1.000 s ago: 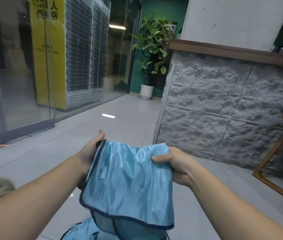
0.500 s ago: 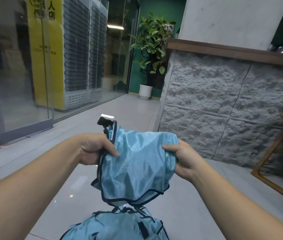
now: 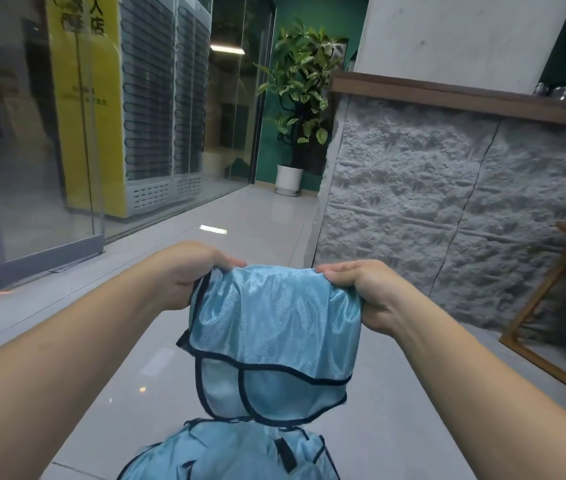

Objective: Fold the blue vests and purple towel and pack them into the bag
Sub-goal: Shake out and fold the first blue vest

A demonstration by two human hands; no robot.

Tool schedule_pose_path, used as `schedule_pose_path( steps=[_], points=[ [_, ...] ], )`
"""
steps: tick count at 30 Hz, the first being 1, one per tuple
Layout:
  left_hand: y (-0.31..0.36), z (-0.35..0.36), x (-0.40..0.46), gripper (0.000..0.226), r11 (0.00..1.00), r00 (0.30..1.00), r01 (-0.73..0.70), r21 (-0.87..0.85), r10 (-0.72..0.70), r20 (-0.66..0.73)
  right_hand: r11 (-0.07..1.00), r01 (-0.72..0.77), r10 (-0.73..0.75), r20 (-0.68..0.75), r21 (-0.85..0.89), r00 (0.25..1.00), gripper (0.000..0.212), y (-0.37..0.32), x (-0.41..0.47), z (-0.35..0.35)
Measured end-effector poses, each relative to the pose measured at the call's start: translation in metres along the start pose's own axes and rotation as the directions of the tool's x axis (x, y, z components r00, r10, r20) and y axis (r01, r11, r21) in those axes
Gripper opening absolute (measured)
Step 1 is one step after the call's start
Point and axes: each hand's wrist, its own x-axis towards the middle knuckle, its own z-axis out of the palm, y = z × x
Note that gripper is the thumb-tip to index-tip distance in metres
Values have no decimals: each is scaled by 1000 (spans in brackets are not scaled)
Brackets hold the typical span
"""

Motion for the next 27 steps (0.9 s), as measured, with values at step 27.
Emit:
schedule_pose_path(
  steps=[27],
  points=[
    [-17, 14, 0, 15, 531, 909, -388, 753, 355, 219, 14, 240, 100, 240, -971, 966, 32, 12, -8, 12]
  ],
)
